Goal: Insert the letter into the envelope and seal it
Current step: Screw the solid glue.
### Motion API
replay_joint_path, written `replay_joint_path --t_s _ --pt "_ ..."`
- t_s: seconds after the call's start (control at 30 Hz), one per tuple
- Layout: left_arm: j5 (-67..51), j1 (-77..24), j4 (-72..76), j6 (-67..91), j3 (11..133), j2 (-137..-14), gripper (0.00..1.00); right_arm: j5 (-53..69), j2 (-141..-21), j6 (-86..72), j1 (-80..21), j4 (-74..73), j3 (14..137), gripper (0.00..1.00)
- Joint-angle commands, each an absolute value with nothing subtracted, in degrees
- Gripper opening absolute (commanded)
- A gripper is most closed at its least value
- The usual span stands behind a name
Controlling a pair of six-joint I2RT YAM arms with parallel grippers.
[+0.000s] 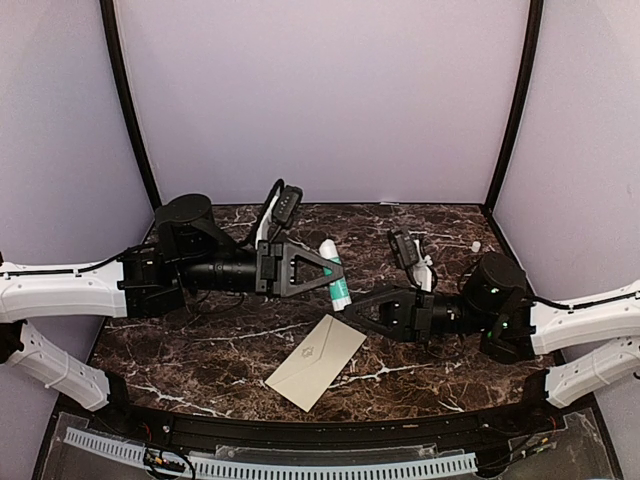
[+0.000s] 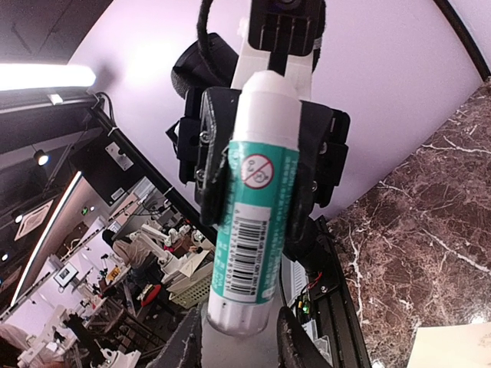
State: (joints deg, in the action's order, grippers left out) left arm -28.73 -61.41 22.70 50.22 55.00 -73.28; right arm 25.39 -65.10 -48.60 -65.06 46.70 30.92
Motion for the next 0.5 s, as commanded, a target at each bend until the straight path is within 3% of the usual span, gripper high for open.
replay_joint_path --t_s 0.0,0.13,0.47 --pt "-29.7 -61.7 25.8 50.5 54.6 -72.5 0.03 29.3 -67.0 -49.3 -64.7 50.6 33.4 0.26" --pt "-29.9 -61.7 25.8 50.4 54.5 -72.4 0.03 29.8 -67.9 -50.1 -64.7 51.9 33.4 0.22" --pt "-30.3 -61.7 25.5 50.1 54.5 -72.6 0.01 30.5 -70.1 -52.7 -64.7 57.1 33.6 0.24"
